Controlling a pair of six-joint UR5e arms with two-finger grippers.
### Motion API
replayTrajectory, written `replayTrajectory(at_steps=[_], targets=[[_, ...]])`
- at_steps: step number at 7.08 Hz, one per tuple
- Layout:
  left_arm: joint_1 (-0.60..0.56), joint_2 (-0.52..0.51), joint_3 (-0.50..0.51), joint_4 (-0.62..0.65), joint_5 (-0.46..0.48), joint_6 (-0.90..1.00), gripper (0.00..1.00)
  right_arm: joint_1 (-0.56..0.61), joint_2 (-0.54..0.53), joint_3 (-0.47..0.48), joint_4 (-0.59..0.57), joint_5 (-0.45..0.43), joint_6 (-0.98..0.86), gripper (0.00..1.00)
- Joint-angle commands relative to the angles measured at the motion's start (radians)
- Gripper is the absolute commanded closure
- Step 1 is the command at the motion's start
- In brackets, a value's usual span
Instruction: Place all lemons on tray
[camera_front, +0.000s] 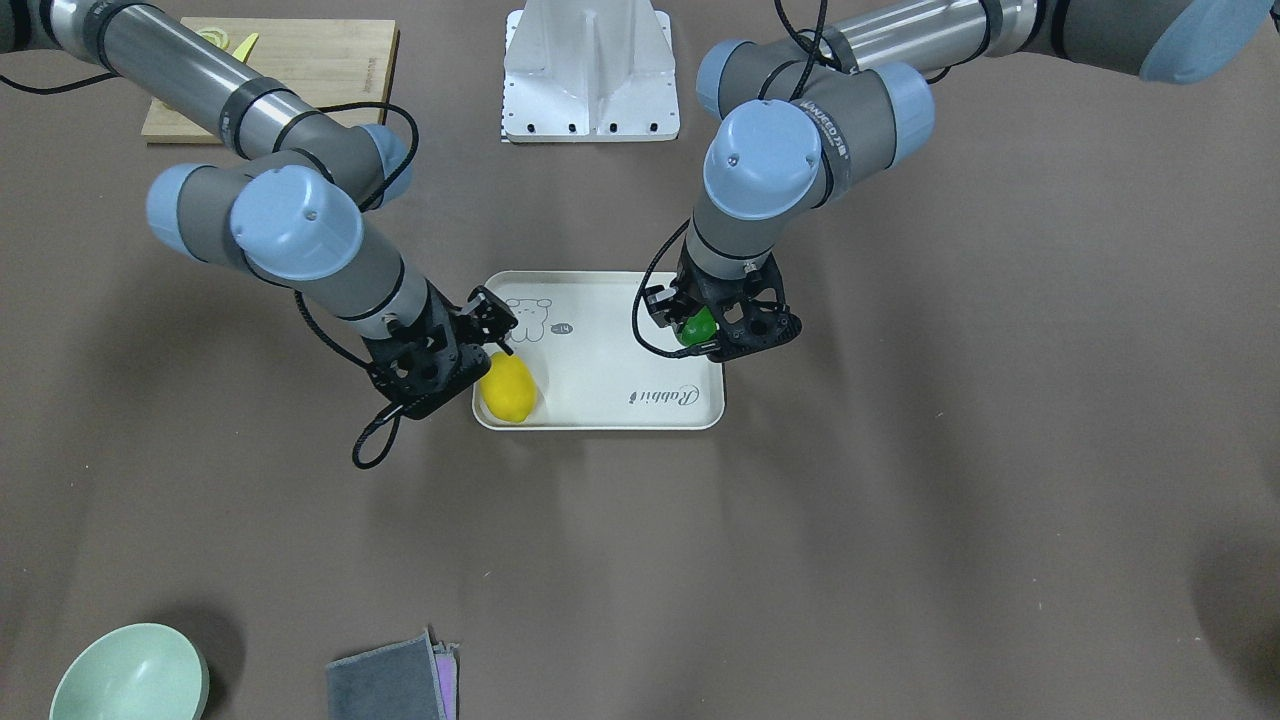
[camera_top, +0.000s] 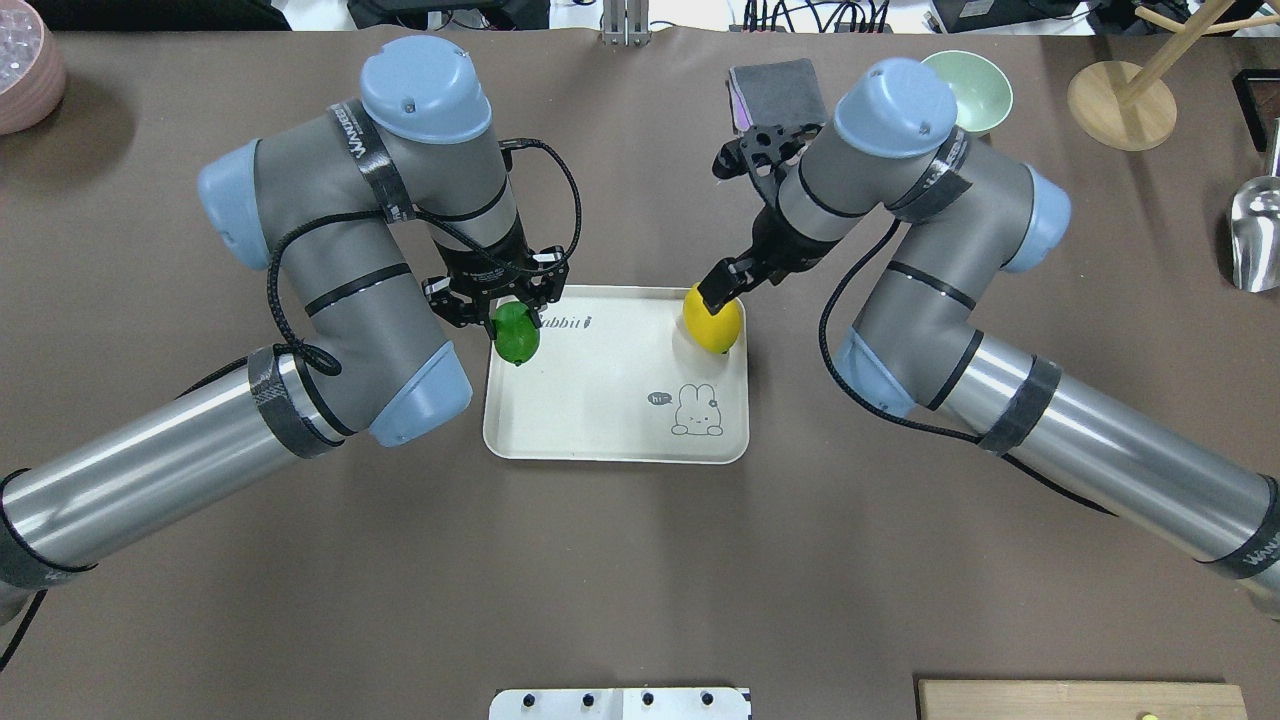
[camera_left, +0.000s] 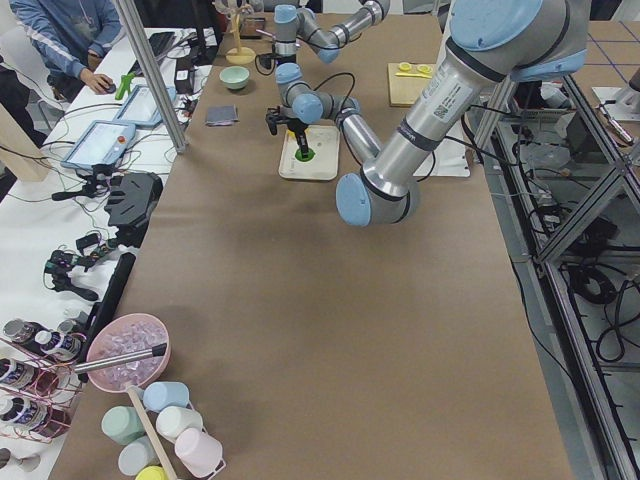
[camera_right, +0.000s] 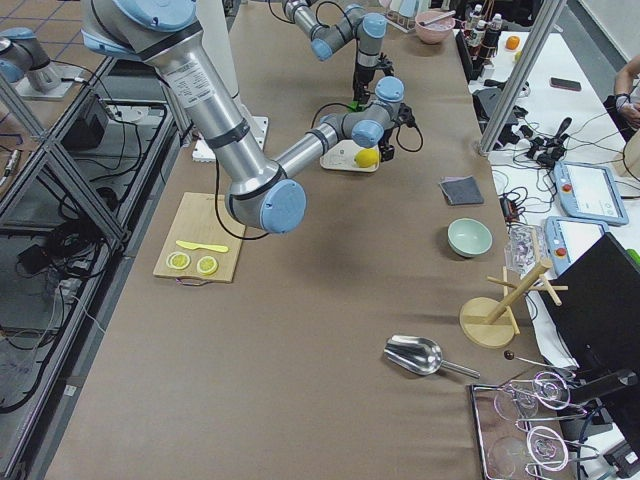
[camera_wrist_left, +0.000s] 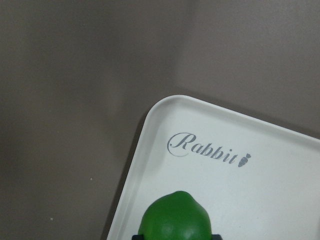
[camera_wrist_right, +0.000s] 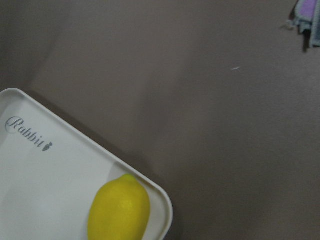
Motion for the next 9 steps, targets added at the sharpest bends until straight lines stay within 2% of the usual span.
replayTrajectory(at_steps=[1,2,3,5,6,7,9], targets=[[0.024,0.001,0.046,-0.058,0.030,-0.027,1.00,0.081,-0.168,0.107,0.008,0.005,-0.001,0.01],[0.036,-0.001,0.054,-0.071,0.038,-0.033,0.84,0.102,-0.261,0.164,0.008,0.005,-0.001,0.01],[0.035,-0.001,0.053,-0.074,0.037,-0.035,0.05,0.119,-0.331,0.213,0.009,0.007,-0.002,0.01],[0.023,-0.001,0.028,-0.068,0.026,-0.029,0.02,0.191,-0.426,0.249,-0.001,0.046,-0.007,0.01],[-0.028,0.030,-0.021,-0.039,0.009,-0.006,0.02,0.228,-0.486,0.246,-0.001,0.065,-0.007,0.01],[-0.092,0.110,-0.082,0.006,-0.059,0.127,0.02,0.277,-0.518,0.237,-0.036,0.077,-0.014,0.01],[-0.222,0.256,-0.138,0.053,-0.094,0.357,0.02,0.421,-0.529,0.238,-0.282,0.087,-0.300,0.01]])
